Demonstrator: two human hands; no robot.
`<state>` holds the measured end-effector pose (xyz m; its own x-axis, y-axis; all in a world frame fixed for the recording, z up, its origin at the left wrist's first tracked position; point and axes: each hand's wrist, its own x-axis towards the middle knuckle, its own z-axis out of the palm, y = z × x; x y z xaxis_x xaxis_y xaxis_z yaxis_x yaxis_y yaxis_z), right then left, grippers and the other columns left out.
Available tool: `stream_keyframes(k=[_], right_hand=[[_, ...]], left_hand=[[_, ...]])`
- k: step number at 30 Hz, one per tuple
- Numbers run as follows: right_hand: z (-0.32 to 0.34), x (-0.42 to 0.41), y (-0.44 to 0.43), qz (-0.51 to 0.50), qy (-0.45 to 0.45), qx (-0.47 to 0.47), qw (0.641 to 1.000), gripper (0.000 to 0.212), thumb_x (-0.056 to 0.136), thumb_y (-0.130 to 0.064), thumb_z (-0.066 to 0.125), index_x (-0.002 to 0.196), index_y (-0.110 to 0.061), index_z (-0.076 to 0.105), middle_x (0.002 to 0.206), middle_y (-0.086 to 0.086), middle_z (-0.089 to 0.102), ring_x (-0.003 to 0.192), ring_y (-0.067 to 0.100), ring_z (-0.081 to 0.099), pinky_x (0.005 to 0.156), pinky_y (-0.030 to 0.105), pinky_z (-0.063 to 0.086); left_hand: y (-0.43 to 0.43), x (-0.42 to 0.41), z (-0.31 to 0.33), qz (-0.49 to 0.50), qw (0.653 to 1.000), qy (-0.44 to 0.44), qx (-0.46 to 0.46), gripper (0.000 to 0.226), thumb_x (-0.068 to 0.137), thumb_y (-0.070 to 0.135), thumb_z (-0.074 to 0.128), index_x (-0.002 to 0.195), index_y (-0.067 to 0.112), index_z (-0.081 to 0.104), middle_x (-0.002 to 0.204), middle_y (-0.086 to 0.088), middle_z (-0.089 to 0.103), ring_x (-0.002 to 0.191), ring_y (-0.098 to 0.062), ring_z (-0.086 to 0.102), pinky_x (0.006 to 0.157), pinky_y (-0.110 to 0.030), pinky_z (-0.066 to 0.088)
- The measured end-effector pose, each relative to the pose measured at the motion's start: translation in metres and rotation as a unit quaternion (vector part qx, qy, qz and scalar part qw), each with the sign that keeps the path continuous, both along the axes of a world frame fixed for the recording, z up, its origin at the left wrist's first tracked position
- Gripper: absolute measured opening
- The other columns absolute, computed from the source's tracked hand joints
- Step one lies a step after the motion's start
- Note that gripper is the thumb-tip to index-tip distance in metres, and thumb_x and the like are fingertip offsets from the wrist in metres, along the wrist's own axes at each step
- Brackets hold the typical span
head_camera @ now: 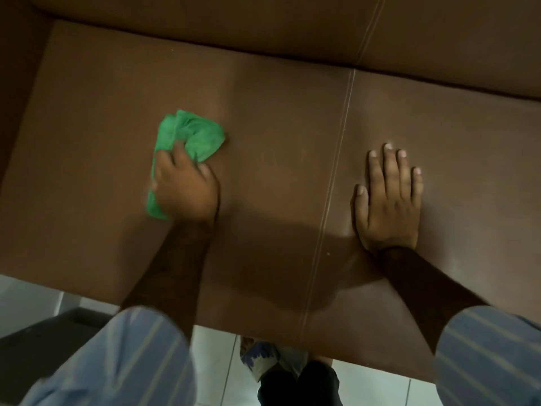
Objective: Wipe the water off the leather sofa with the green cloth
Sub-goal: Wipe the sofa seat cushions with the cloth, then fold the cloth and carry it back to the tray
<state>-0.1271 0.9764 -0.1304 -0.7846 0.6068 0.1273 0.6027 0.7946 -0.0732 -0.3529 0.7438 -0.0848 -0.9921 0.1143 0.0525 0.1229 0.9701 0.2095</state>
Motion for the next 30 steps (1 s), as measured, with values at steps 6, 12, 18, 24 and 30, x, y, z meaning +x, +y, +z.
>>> stream_keyframes(k=[6, 12, 18, 24, 30], right_hand=[[0.005, 0.002, 0.002, 0.005, -0.013, -0.010, 1.000, 0.064, 0.109, -0.044, 0.029, 0.168, -0.018, 0.025, 0.176, 0.010, 0.024, 0.162, 0.032, 0.024, 0.131, 0.054, 0.019], [0.030, -0.015, -0.010, -0.064, 0.060, -0.152, 0.985, 0.068, 0.105, -0.055, 0.033, 0.156, -0.013, 0.047, 0.168, 0.011, 0.039, 0.161, 0.030, 0.028, 0.132, 0.055, 0.012], [0.054, -0.054, -0.024, -0.190, 0.122, -0.263, 0.938, 0.079, 0.099, -0.066, 0.030, 0.135, -0.006, 0.065, 0.162, 0.011, 0.044, 0.155, 0.029, 0.036, 0.134, 0.051, 0.006], [0.077, -0.059, -0.046, -0.118, 0.078, -0.428, 0.893, 0.049, 0.096, -0.059, 0.057, 0.088, -0.015, 0.078, 0.105, 0.016, 0.071, 0.106, 0.033, 0.067, 0.098, 0.042, 0.054], [0.105, -0.050, -0.145, -0.132, -0.069, -0.765, 0.626, 0.087, 0.074, -0.092, 0.050, 0.103, -0.012, 0.070, 0.084, 0.007, 0.077, 0.074, 0.021, 0.079, 0.056, 0.025, 0.058]], left_hand=[[0.040, 0.067, 0.014, -0.293, 0.951, -0.086, 0.043, 0.063, 0.080, 0.033, 0.052, 0.138, 0.009, 0.050, 0.121, -0.019, 0.057, 0.106, -0.038, 0.058, 0.089, -0.046, 0.049], [0.001, 0.056, 0.035, -0.159, 0.959, -0.120, 0.202, 0.055, 0.089, 0.034, 0.061, 0.139, 0.017, 0.050, 0.130, -0.010, 0.054, 0.118, -0.024, 0.052, 0.100, -0.045, 0.048], [-0.027, 0.067, 0.034, -0.116, 0.968, -0.214, 0.054, 0.057, 0.084, 0.052, 0.066, 0.127, 0.017, 0.054, 0.129, -0.008, 0.056, 0.116, -0.028, 0.055, 0.094, -0.044, 0.051], [-0.035, 0.075, 0.062, 0.027, 0.885, -0.352, 0.303, 0.030, 0.074, 0.028, 0.075, 0.095, 0.007, 0.067, 0.095, -0.011, 0.074, 0.087, -0.026, 0.070, 0.080, -0.044, 0.060], [-0.123, 0.111, 0.097, 0.101, 0.714, -0.384, 0.577, 0.027, 0.082, 0.005, 0.073, 0.107, 0.006, 0.064, 0.109, -0.018, 0.071, 0.103, -0.033, 0.070, 0.085, -0.050, 0.059]])
